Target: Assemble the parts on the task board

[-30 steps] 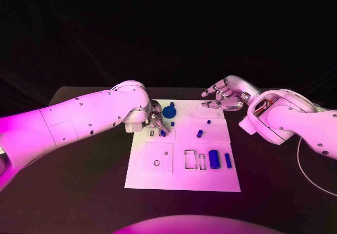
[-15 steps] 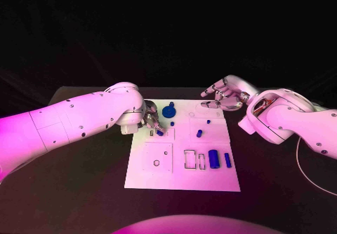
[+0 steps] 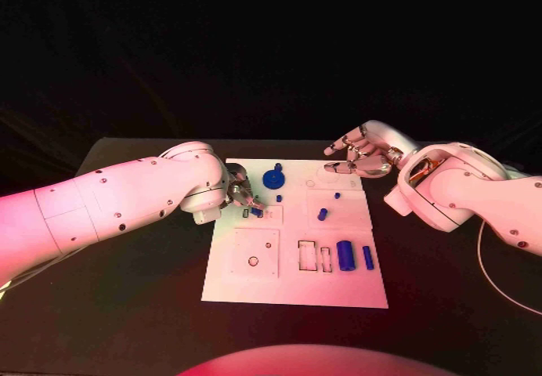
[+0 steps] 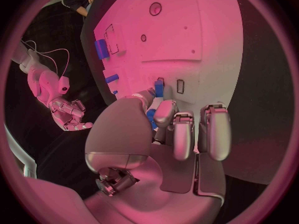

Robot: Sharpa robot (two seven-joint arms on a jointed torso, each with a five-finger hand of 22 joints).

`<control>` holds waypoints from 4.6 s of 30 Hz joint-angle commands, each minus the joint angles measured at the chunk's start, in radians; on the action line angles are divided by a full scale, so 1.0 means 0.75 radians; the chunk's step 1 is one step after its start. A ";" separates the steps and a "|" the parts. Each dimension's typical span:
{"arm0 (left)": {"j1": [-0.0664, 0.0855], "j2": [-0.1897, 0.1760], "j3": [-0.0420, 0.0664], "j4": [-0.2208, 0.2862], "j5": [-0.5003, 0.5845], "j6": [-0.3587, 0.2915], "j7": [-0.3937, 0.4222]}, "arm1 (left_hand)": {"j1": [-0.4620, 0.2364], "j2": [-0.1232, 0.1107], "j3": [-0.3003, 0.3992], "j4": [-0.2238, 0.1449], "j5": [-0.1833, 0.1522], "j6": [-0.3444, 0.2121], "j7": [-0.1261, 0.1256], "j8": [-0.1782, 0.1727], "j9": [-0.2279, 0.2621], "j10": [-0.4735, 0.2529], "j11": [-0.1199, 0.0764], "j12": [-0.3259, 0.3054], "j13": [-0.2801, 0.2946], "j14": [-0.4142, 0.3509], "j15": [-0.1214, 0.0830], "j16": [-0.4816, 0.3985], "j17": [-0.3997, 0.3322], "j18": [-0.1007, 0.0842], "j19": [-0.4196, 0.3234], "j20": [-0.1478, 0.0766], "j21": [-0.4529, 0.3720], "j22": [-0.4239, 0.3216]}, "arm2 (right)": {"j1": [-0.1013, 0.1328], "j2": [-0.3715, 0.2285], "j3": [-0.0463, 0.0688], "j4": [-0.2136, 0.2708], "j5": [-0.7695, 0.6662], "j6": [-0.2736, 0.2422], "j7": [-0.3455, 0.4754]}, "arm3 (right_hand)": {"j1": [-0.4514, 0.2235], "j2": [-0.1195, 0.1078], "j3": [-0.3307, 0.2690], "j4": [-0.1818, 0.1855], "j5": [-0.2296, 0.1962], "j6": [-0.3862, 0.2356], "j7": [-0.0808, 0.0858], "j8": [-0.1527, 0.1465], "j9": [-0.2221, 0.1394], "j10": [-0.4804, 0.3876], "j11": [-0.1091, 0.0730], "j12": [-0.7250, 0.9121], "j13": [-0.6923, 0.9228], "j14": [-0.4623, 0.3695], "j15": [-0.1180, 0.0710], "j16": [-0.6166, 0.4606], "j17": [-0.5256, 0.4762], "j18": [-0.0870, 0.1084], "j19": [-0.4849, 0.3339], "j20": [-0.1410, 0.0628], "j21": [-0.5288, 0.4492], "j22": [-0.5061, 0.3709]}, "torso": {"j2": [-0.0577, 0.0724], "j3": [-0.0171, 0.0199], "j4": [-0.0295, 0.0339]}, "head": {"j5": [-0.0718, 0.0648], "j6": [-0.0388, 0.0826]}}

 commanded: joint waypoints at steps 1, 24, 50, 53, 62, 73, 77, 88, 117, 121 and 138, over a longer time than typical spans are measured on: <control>-0.009 0.003 0.001 0.003 -0.060 -0.079 0.009 | -0.013 -0.003 0.241 -0.226 -0.006 0.005 -0.008 0.005 0.004 0.015 0.001 0.009 0.003 0.139 0.004 0.004 0.351 -0.027 0.042 0.002 0.010 0.156 | -0.001 0.002 0.000 0.000 0.001 0.013 0.007 | -0.012 -0.003 0.000 0.007 0.005 0.012 0.001 0.004 0.002 -0.003 0.001 -0.006 -0.002 0.072 0.000 -0.006 0.039 0.007 -0.008 -0.001 -0.006 -0.002 | 0.001 -0.0001 -0.0009 | 0.004 0.001; -0.036 0.021 -0.001 -0.016 -0.095 0.016 -0.025 | -0.020 -0.006 0.254 -0.229 -0.006 0.007 -0.009 0.008 0.007 0.017 0.000 0.010 0.004 0.139 0.004 0.004 0.351 -0.028 0.044 0.001 0.012 0.159 | -0.002 0.003 0.000 -0.001 0.006 0.022 0.016 | -0.016 -0.002 0.000 0.010 0.005 0.012 0.001 0.004 0.002 -0.001 0.001 -0.003 -0.001 0.073 0.000 -0.005 0.040 0.007 -0.008 -0.001 -0.006 -0.002 | 0.001 0.0004 -0.0035 | 0.015 -0.006; -0.037 0.029 -0.002 -0.019 -0.116 0.090 -0.049 | -0.044 -0.018 0.285 -0.237 -0.003 0.012 -0.010 0.016 0.017 0.023 -0.001 0.013 0.007 0.139 0.003 0.004 0.351 -0.029 0.046 0.000 0.014 0.165 | -0.002 0.005 0.000 -0.003 0.021 0.050 0.039 | -0.031 -0.006 -0.006 0.021 0.008 0.013 0.000 0.004 0.002 0.000 0.000 -0.004 -0.005 0.073 0.000 -0.008 0.038 0.007 -0.008 -0.001 -0.007 -0.003 | 0.001 0.0008 -0.0025 | 0.022 -0.016; -0.037 0.034 -0.002 -0.025 -0.111 0.089 -0.051 | -0.060 -0.020 0.288 -0.232 -0.004 0.016 -0.012 0.020 0.020 0.027 -0.002 0.017 0.011 0.139 0.003 0.004 0.351 -0.029 0.047 0.000 0.015 0.167 | -0.002 0.005 0.000 -0.002 0.021 0.049 0.039 | -0.033 -0.006 -0.007 0.022 0.008 0.013 0.000 0.004 0.002 -0.001 0.000 -0.007 -0.007 0.072 0.000 -0.009 0.036 0.007 -0.009 -0.001 -0.008 -0.006 | 0.001 0.0010 -0.0028 | 0.022 -0.016; -0.037 0.064 -0.002 -0.067 -0.100 0.125 -0.076 | -0.185 -0.046 0.212 -0.168 -0.009 0.064 -0.038 0.043 0.036 0.044 -0.021 0.040 0.034 0.139 -0.011 0.004 0.351 -0.033 0.056 -0.010 0.024 0.185 | -0.002 0.004 0.000 0.000 0.023 0.048 0.039 | -0.035 -0.006 -0.008 0.024 0.008 0.013 0.000 0.004 0.001 -0.001 0.001 -0.007 -0.007 0.072 0.000 -0.010 0.035 0.007 -0.009 -0.001 -0.008 -0.006 | 0.000 0.0014 -0.0035 | 0.024 -0.018; -0.036 0.086 -0.004 -0.103 -0.097 0.161 -0.104 | -0.254 -0.048 0.117 -0.131 -0.010 0.097 -0.051 0.056 0.045 0.057 -0.032 0.057 0.053 0.139 -0.022 0.004 0.351 -0.037 0.065 -0.021 0.034 0.203 | -0.002 0.002 0.000 0.004 0.024 0.046 0.042 | -0.041 -0.008 -0.012 0.029 0.007 0.012 0.000 0.003 0.001 -0.002 0.001 -0.008 -0.009 0.072 0.000 -0.011 0.035 0.008 -0.010 -0.001 -0.010 -0.009 | 0.000 0.0014 -0.0032 | 0.019 -0.019; -0.036 0.090 -0.004 -0.111 -0.097 0.159 -0.114 | -0.280 -0.042 0.084 -0.112 -0.010 0.103 -0.053 0.060 0.048 0.059 -0.034 0.059 0.055 0.139 -0.024 0.004 0.351 -0.039 0.068 -0.024 0.037 0.209 | -0.002 0.001 0.000 0.005 0.027 0.047 0.039 | -0.048 -0.009 -0.016 0.035 0.007 0.011 -0.001 0.003 0.001 -0.002 0.001 -0.009 -0.011 0.072 0.000 -0.013 0.033 0.008 -0.012 -0.001 -0.011 -0.011 | 0.000 0.0010 -0.0028 | 0.018 -0.018; -0.036 0.094 -0.004 -0.120 -0.099 0.168 -0.138 | -0.349 -0.038 -0.001 -0.056 -0.011 0.108 -0.053 0.067 0.055 0.059 -0.034 0.055 0.051 0.139 -0.025 0.004 0.351 -0.042 0.076 -0.025 0.045 0.225 | -0.002 -0.001 0.000 0.003 0.028 0.055 0.028 | -0.068 -0.009 -0.027 0.054 0.012 0.010 -0.001 0.002 0.001 -0.003 0.001 -0.010 -0.015 0.072 0.000 -0.016 0.031 0.009 -0.013 -0.001 -0.014 -0.015 | 0.000 0.0004 -0.0026 | 0.016 -0.018; -0.018 0.034 0.018 -0.077 -0.132 0.090 -0.136 | -0.430 -0.029 -0.392 0.112 -0.030 0.108 -0.064 0.104 0.084 0.065 -0.044 0.055 0.049 0.139 -0.035 0.004 0.351 -0.044 0.081 -0.035 0.048 0.236 | -0.002 0.003 -0.001 -0.005 0.037 0.038 0.021 | -0.142 0.007 -0.110 0.142 0.006 0.008 -0.003 0.004 0.002 -0.012 0.002 -0.017 -0.032 0.069 0.000 -0.036 0.013 0.013 -0.021 -0.001 -0.028 -0.036 | 0.000 0.0011 -0.0035 | 0.013 -0.011; -0.009 0.021 0.030 -0.057 -0.116 0.069 -0.117 | -0.429 -0.023 -0.405 0.113 -0.030 0.106 -0.064 0.105 0.084 0.062 -0.043 0.051 0.045 0.139 -0.035 0.004 0.351 -0.043 0.079 -0.035 0.045 0.231 | -0.002 0.004 -0.001 -0.008 0.038 0.038 0.022 | -0.142 0.007 -0.110 0.142 0.006 0.008 -0.003 0.004 0.002 -0.012 0.002 -0.017 -0.032 0.069 0.000 -0.036 0.013 0.013 -0.021 -0.001 -0.028 -0.036 | 0.000 0.0006 -0.0039 | 0.012 -0.008; 0.122 0.043 0.072 -0.229 -0.035 0.233 -0.069 | -0.185 0.055 -0.526 0.083 0.003 -0.079 0.045 -0.121 -0.065 -0.097 0.050 -0.129 -0.157 0.139 0.041 0.004 0.351 -0.011 0.007 0.032 -0.052 0.098 | -0.002 0.015 -0.003 -0.019 0.041 0.042 0.019 | -0.143 0.011 -0.117 0.148 0.011 0.008 -0.003 0.004 0.002 -0.012 0.002 -0.016 -0.033 0.069 0.000 -0.037 0.012 0.013 -0.022 -0.001 -0.029 -0.038 | 0.003 0.0010 -0.0021 | 0.016 0.012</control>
